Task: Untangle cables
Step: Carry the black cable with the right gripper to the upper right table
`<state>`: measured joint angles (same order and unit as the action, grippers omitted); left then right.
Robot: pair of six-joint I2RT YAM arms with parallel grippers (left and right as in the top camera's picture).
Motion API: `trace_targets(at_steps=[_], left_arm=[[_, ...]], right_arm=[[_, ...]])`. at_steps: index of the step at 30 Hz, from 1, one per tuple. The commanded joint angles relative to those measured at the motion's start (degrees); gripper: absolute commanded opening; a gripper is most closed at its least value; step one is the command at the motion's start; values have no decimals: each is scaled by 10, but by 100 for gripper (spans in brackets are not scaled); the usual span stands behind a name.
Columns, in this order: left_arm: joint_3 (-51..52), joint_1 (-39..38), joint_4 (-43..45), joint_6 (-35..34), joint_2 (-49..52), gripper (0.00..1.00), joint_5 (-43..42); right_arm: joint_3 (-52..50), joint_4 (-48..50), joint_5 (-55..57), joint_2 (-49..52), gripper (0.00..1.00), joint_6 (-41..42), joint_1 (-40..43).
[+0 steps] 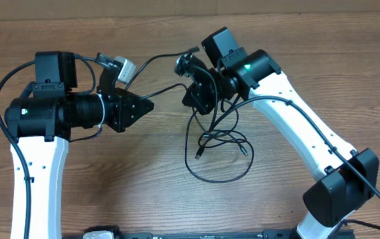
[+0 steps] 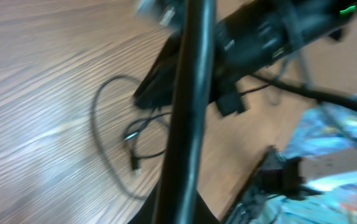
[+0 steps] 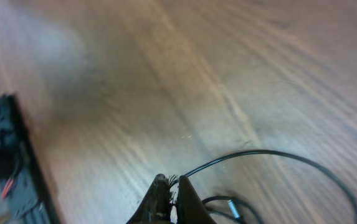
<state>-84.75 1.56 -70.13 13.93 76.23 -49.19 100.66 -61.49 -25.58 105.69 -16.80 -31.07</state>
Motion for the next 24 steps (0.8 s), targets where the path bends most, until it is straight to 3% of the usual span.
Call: trace_targets(at_steps=[1,3,4,5,7,8,15,19,24], left_arm=[[-9,3,-13,10,-8,4,79],[-9,3,-23,10,-8,5,96],[-9,3,-28,11,-8,9,99],[-9,3,-33,10,-8,20,100],[-9,3,-38,10,-8,58,101],[-9,3,-40,10,-8,100,101],[-9,3,-47,11,-6,100,123],[-9,3,-47,11,-6,99,132],[-9,3,-50,11,-6,100,151]], right_arm=[[33,14,67,-15,4,65,35],[59,19,83,-22,4,88,66],[72,20,88,-26,4,97,84],[87,21,91,-28,4,106,102],[119,25,91,-35,4,122,142],[135,28,90,-38,4,126,162],[255,100,91,-56,4,169,346],[255,163,119,-49,4,168,447],[253,166,215,12,4,168,543]])
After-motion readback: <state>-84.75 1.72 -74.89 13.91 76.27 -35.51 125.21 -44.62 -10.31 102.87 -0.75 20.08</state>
